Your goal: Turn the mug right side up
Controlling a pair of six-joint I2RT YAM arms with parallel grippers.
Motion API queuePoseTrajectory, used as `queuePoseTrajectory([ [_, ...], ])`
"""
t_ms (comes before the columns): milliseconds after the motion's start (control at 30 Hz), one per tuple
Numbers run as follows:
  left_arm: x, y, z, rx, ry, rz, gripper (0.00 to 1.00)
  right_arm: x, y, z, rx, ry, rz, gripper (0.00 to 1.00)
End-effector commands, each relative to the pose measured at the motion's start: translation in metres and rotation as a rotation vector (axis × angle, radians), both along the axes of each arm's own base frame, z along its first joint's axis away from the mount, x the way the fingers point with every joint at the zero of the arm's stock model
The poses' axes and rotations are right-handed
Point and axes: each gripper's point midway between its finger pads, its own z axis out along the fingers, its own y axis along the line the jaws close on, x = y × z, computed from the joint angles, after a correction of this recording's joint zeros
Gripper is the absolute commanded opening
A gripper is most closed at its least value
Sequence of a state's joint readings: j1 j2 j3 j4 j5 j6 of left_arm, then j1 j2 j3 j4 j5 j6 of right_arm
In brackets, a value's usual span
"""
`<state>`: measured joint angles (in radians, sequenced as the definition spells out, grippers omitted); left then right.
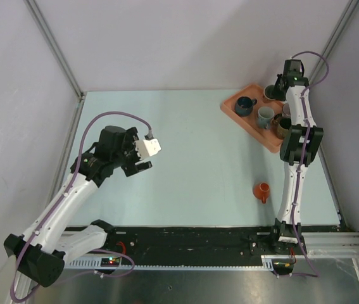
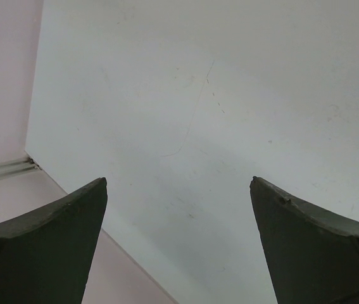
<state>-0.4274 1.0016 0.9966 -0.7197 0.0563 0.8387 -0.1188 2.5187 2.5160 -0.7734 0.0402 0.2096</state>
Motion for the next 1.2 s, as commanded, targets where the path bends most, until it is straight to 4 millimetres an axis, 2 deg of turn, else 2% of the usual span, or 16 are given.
queuePoseTrajectory([
  [0,0.007,-0.001,0.011,-0.002,-0.041,-0.012,0.98,0.008,-0.010,0.016,-0.055,-0.043,0.000,0.00],
  [167,0.011,0.004,0.014,0.023,-0.063,-0.009,0.98,-0.002,-0.015,-0.001,-0.071,0.021,0.001,0.00],
  [400,0.012,0.000,0.014,0.011,-0.063,-0.018,0.98,-0.001,-0.014,-0.004,-0.050,0.019,0.027,0.00],
  [567,0.014,0.005,0.017,0.050,-0.088,-0.021,0.98,-0.002,-0.019,-0.014,-0.005,0.031,0.011,0.04],
  [767,0.018,0.007,0.022,0.077,-0.110,-0.036,0.98,-0.005,-0.020,-0.022,-0.030,0.056,0.028,0.22],
  [933,0.019,0.006,0.024,0.074,-0.113,-0.039,0.98,-0.006,-0.021,-0.024,-0.025,0.063,0.035,0.30],
  [1167,0.016,0.005,0.021,0.063,-0.105,-0.042,0.98,-0.001,-0.022,-0.006,-0.044,0.015,0.043,0.51],
])
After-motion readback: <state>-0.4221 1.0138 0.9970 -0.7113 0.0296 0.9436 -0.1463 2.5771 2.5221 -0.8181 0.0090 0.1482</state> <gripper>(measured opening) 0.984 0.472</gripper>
